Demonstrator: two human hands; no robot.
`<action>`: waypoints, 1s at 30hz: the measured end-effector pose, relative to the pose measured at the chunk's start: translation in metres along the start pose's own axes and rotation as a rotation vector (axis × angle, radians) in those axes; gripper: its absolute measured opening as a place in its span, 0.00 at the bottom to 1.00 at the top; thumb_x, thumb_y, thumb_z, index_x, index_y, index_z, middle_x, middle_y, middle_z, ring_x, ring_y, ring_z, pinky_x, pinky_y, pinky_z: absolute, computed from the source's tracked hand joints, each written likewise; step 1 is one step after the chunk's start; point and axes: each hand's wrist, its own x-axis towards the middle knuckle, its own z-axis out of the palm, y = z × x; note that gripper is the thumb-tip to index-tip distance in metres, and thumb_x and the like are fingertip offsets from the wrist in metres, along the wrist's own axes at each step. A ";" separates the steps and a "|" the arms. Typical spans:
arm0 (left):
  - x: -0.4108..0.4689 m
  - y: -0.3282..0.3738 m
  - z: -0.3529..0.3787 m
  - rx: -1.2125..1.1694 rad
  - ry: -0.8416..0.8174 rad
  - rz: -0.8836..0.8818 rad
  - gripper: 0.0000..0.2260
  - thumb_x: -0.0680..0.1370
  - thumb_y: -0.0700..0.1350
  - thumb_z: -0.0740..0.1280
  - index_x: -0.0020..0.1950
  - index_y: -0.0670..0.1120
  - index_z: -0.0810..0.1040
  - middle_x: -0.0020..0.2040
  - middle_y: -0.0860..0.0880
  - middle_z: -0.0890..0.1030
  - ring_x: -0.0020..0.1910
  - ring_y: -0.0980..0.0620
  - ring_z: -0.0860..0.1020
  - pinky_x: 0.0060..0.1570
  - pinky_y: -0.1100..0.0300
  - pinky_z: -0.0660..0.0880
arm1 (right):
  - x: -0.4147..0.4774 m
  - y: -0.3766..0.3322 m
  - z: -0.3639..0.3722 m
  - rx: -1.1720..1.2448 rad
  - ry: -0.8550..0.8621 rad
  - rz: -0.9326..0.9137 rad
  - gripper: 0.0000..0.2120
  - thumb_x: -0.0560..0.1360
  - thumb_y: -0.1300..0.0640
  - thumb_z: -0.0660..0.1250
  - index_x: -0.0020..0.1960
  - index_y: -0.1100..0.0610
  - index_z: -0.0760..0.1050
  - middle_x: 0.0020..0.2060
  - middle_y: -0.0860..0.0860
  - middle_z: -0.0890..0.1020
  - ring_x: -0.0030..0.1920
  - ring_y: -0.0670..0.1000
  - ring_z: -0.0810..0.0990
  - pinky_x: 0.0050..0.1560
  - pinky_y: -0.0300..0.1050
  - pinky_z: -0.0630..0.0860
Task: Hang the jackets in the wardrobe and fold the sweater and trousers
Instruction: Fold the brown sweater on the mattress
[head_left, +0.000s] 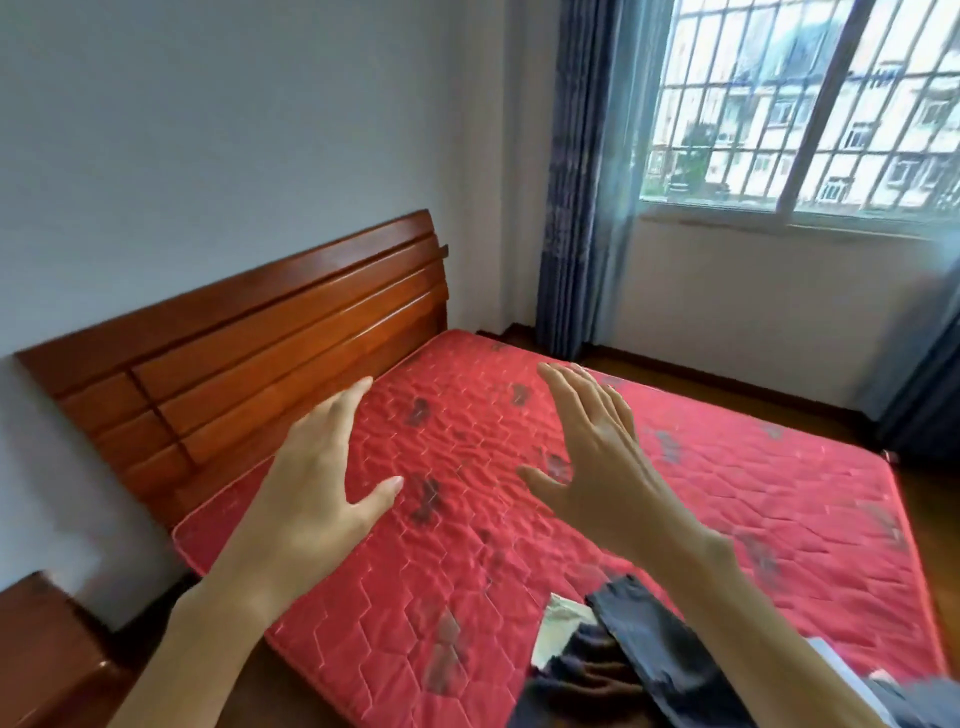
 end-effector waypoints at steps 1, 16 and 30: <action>0.007 0.010 0.015 -0.009 -0.022 0.019 0.40 0.75 0.54 0.72 0.80 0.59 0.51 0.78 0.57 0.60 0.72 0.65 0.54 0.70 0.61 0.58 | -0.009 0.020 -0.004 -0.008 0.007 0.026 0.44 0.73 0.50 0.74 0.80 0.57 0.53 0.78 0.53 0.60 0.80 0.53 0.51 0.79 0.57 0.51; 0.057 0.083 0.245 -0.132 -0.433 0.187 0.38 0.75 0.51 0.73 0.80 0.55 0.56 0.73 0.60 0.64 0.74 0.61 0.59 0.72 0.63 0.56 | -0.126 0.226 -0.003 -0.059 -0.046 0.448 0.37 0.74 0.56 0.73 0.77 0.61 0.61 0.72 0.57 0.69 0.75 0.55 0.63 0.77 0.53 0.55; 0.043 -0.016 0.466 -0.102 -1.066 0.069 0.32 0.77 0.50 0.69 0.78 0.52 0.60 0.70 0.51 0.72 0.69 0.49 0.70 0.68 0.53 0.68 | -0.217 0.300 0.174 0.187 -0.360 1.020 0.29 0.75 0.56 0.69 0.74 0.58 0.67 0.67 0.54 0.75 0.69 0.53 0.72 0.71 0.50 0.66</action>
